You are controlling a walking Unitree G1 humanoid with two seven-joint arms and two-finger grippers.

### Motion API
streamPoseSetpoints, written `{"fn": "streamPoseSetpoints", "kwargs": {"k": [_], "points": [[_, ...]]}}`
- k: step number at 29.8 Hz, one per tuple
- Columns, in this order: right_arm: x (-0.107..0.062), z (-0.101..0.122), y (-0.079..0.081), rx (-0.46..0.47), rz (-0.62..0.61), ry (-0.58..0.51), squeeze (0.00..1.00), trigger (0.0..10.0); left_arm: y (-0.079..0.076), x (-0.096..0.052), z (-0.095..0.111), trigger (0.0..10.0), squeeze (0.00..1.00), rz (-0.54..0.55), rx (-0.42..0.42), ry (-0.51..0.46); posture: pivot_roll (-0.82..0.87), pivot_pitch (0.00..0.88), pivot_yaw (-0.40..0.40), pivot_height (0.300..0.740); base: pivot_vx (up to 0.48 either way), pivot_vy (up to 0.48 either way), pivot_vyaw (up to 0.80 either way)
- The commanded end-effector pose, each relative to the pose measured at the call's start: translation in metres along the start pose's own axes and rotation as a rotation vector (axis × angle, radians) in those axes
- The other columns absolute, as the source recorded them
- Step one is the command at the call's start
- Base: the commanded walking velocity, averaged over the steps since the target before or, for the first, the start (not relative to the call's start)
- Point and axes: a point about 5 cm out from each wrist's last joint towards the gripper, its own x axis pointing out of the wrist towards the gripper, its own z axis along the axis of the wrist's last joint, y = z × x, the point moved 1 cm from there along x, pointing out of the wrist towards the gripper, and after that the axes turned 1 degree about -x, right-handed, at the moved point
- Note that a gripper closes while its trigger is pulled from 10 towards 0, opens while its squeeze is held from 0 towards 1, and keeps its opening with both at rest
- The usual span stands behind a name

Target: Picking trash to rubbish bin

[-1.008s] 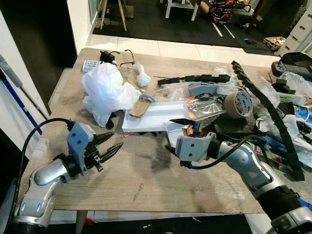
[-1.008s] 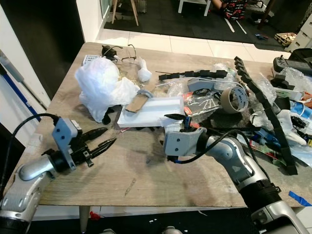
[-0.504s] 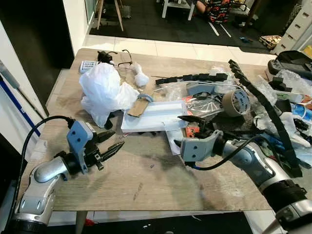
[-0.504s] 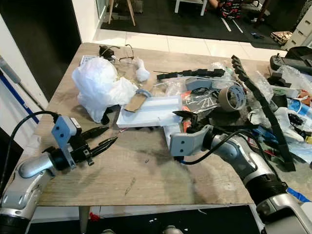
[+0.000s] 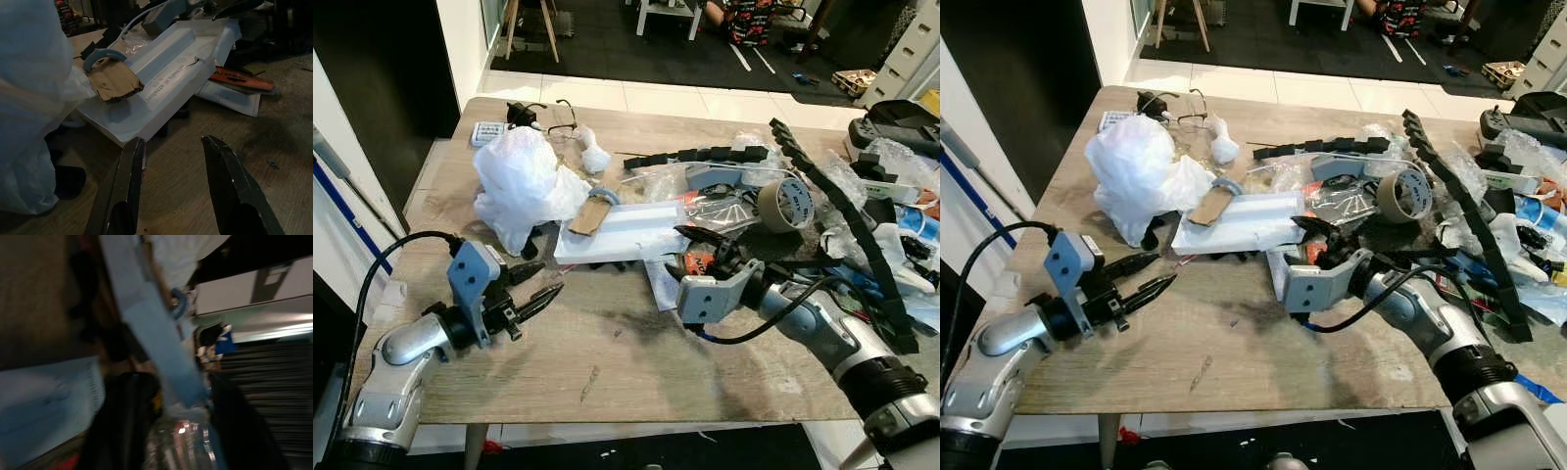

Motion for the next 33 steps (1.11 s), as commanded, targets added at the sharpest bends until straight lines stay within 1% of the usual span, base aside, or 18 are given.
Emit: {"fn": "streamPoseSetpoints", "kwargs": {"k": [1, 5, 13, 15, 17, 18, 19, 21, 22, 23, 24, 25, 26, 27, 28, 29, 31, 33], "points": [[-0.003, -0.004, 0.008, -0.008, 0.003, 0.013, 0.0, 0.0, -0.001, -0.001, -0.005, 10.0, 0.0, -0.002, -0.005, 0.017, -0.05, 0.162, -0.095, 0.74, 0.0, 0.0, 0.0], [-0.005, -0.005, 0.015, -0.025, -0.007, 0.015, 0.0, 0.0, 0.0, 0.0, -0.005, 10.0, 0.0, 0.003, -0.003, 0.014, -0.05, 0.163, -0.095, 0.74, 0.0, 0.0, 0.0], [-0.007, -0.006, 0.019, -0.017, -0.017, 0.012, 0.0, 0.0, 0.0, 0.001, -0.005, 10.0, 0.0, 0.007, 0.002, 0.014, -0.05, 0.161, -0.094, 0.74, 0.0, 0.0, 0.0], [-0.008, -0.006, 0.019, -0.015, -0.02, 0.009, 0.0, 0.0, 0.0, 0.001, -0.004, 10.0, 0.0, 0.006, 0.003, 0.012, -0.05, 0.161, -0.094, 0.74, 0.0, 0.0, 0.0], [-0.006, -0.001, 0.012, 0.021, -0.049, -0.014, 0.0, 0.0, -0.001, 0.003, 0.0, 10.0, 0.0, -0.005, 0.008, 0.0, -0.05, 0.162, -0.094, 0.74, 0.0, 0.0, 0.0], [-0.006, -0.001, 0.012, 0.021, -0.049, -0.014, 0.0, 0.0, -0.001, 0.003, 0.0, 10.0, 0.0, -0.005, 0.008, 0.0, -0.05, 0.162, -0.094, 0.74, 0.0, 0.0, 0.0], [-0.005, 0.002, 0.007, 0.045, -0.069, -0.034, 0.0, 0.0, -0.001, 0.003, 0.003, 10.0, 0.0, -0.012, 0.011, -0.004, -0.05, 0.163, -0.093, 0.74, 0.0, 0.0, 0.0], [0.001, 0.015, -0.005, 0.153, -0.089, -0.088, 0.0, 0.0, 0.0, 0.001, 0.007, 10.0, 0.0, -0.022, 0.013, -0.01, -0.05, 0.163, -0.091, 0.74, 0.0, 0.0, 0.0], [0.001, 0.015, -0.005, 0.153, -0.089, -0.088, 0.0, 0.0, 0.0, 0.001, 0.007, 10.0, 0.0, -0.022, 0.013, -0.01, -0.05, 0.163, -0.091, 0.74, 0.0, 0.0, 0.0], [0.003, 0.023, -0.008, 0.204, -0.073, -0.112, 0.0, 0.0, 0.0, 0.001, 0.008, 10.0, 0.0, -0.026, 0.014, -0.011, -0.05, 0.165, -0.092, 0.74, 0.0, 0.0, 0.0], [0.004, 0.031, -0.008, 0.254, -0.018, -0.133, 0.0, 0.0, 0.0, 0.0, 0.009, 10.0, 0.0, -0.028, 0.014, -0.012, -0.05, 0.165, -0.092, 0.74, 0.0, 0.0, 0.0], [0.004, 0.031, -0.008, 0.254, -0.018, -0.133, 0.0, 0.0, 0.0, 0.0, 0.009, 10.0, 0.0, -0.028, 0.014, -0.012, -0.05, 0.165, -0.092, 0.74, 0.0, 0.0, 0.0], [0.004, 0.038, -0.008, 0.277, 0.03, -0.145, 0.0, 0.5, 0.0, 0.0, 0.009, 10.0, 0.0, -0.029, 0.013, -0.011, -0.05, 0.168, -0.092, 0.74, 0.0, 0.0, 0.0], [0.004, 0.038, -0.008, 0.277, 0.03, -0.145, 0.0, 0.5, 0.0, 0.0, 0.009, 10.0, 0.0, -0.029, 0.013, -0.011, -0.05, 0.168, -0.092, 0.74, 0.0, 0.0, 0.0], [0.002, 0.045, -0.007, 0.308, 0.073, -0.151, 0.0, 1.5, -0.001, -0.001, 0.009, 10.0, 0.0, -0.031, 0.012, -0.01, -0.05, 0.169, -0.094, 0.74, 0.0, 0.0, 0.0], [-0.002, 0.051, -0.009, 0.339, 0.093, -0.142, 0.0, 0.0, -0.002, -0.001, 0.009, 10.0, 0.0, -0.033, 0.011, -0.008, -0.05, 0.17, -0.094, 0.74, 0.0, 0.0, 0.0], [-0.009, 0.059, -0.015, 0.379, 0.084, -0.117, 0.0, 0.0, -0.003, -0.003, 0.008, 10.0, 0.0, -0.033, 0.009, -0.005, -0.04, 0.175, -0.094, 0.74, 0.0, 0.0, 0.0], [-0.011, 0.061, -0.019, 0.396, 0.067, -0.106, 0.0, 0.0, -0.004, -0.005, 0.008, 10.0, 0.0, -0.032, 0.008, -0.004, -0.04, 0.178, -0.092, 0.74, 0.0, 0.0, 0.0]]}}
